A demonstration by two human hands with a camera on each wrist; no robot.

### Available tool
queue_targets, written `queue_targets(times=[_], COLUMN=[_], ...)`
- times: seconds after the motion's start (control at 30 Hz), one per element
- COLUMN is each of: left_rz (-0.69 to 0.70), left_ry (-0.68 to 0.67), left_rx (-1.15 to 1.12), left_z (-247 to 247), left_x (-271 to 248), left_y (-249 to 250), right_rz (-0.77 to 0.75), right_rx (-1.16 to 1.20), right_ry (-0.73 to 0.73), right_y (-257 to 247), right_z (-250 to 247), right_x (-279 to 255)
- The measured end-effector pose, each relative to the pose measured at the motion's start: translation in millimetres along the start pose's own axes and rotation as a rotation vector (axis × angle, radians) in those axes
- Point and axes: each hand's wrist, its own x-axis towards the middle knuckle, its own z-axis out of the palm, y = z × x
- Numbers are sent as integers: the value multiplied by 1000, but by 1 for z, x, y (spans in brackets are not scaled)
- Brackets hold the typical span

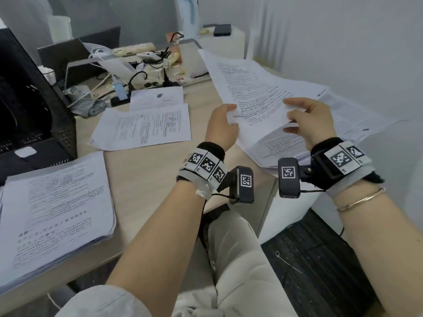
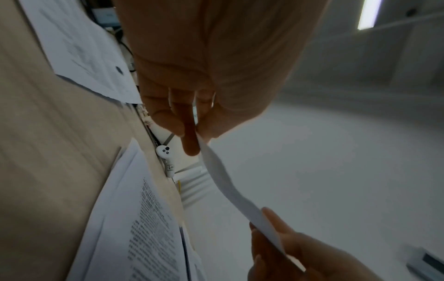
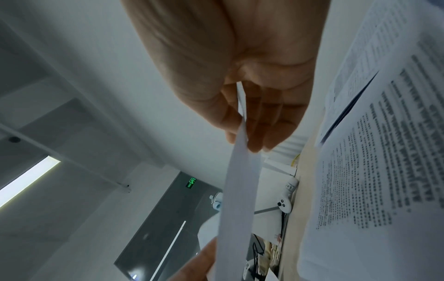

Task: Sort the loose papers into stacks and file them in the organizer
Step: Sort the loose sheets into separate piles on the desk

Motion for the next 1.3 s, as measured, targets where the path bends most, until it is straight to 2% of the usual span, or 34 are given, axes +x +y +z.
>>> queue_targets(times=[0.4, 0.67, 0.8, 0.9, 1.03, 1.3], left_rz=[-95, -113, -174, -188, -209, -184], left_ry=[-157, -238, -278, -344, -353, -218], left_rx=[9, 1, -18, 90, 159, 142], left_z=[25, 44, 47, 45, 31, -42], left_x=[-7, -17, -23, -23, -22, -20], left_y=[2, 5, 2, -3, -8, -18], right_rz=[-37, -41, -67, -63, -65, -80], right_rx=[0, -104, -162, -194, -202, -216], right_ry=[183, 295, 316, 315, 256, 67], right_y=[5, 17, 12, 7, 1, -10], right_z=[-23, -40, -40, -35, -19, 46], right_x=[5, 7, 4, 0, -7, -18])
